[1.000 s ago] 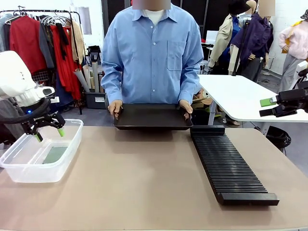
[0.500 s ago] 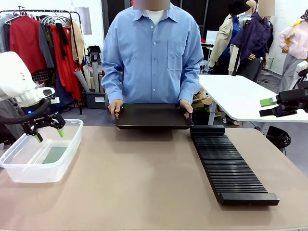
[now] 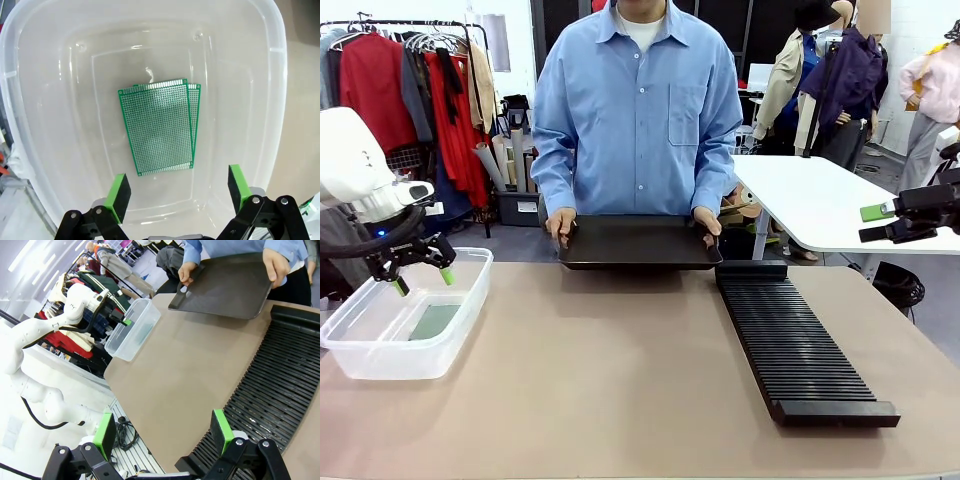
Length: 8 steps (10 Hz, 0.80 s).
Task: Sort PCBs into racks and boxes based on the side picked up.
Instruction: If the short side of the Blank PCB is picked up, insert it into the PCB Rack ; if the long side is picked up, place it in the Organizing box.
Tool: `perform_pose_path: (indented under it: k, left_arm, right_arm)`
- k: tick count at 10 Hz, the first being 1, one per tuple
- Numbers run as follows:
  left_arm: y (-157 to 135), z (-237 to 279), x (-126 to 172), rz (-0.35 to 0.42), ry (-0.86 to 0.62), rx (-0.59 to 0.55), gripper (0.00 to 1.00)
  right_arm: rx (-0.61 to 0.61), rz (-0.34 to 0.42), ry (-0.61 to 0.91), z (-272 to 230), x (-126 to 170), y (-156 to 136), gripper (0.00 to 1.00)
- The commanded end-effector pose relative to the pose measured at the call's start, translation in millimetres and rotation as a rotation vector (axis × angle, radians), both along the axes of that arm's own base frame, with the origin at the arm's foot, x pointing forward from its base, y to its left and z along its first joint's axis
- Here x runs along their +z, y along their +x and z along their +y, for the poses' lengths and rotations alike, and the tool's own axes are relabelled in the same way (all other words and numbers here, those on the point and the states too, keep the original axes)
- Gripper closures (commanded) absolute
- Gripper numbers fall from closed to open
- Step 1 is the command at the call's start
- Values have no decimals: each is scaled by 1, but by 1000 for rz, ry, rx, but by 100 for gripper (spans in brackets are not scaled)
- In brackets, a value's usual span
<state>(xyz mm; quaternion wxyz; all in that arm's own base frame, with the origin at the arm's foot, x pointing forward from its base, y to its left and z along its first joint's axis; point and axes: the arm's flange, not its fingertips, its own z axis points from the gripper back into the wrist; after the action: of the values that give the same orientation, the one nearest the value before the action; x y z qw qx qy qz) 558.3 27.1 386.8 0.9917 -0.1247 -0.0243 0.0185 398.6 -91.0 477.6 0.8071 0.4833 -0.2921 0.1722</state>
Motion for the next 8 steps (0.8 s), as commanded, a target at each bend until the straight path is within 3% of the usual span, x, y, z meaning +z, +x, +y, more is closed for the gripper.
perform_pose_path:
  k: [1, 3, 6, 8]
  left_arm:
    - [0, 0, 0, 0, 0, 0, 0]
    - [-5, 5, 28, -106, -159, -17, 0]
    - [-15, 20, 56, -182, -405, -80, 0]
    - [-25, 18, 73, -230, -503, -184, 0]
  right_arm:
    - [-6, 0, 9, 1, 3, 1, 0]
    - [-6, 0, 9, 1, 3, 1, 0]
    - [-6, 0, 9, 1, 3, 1, 0]
    - [-6, 0, 9, 1, 3, 1, 0]
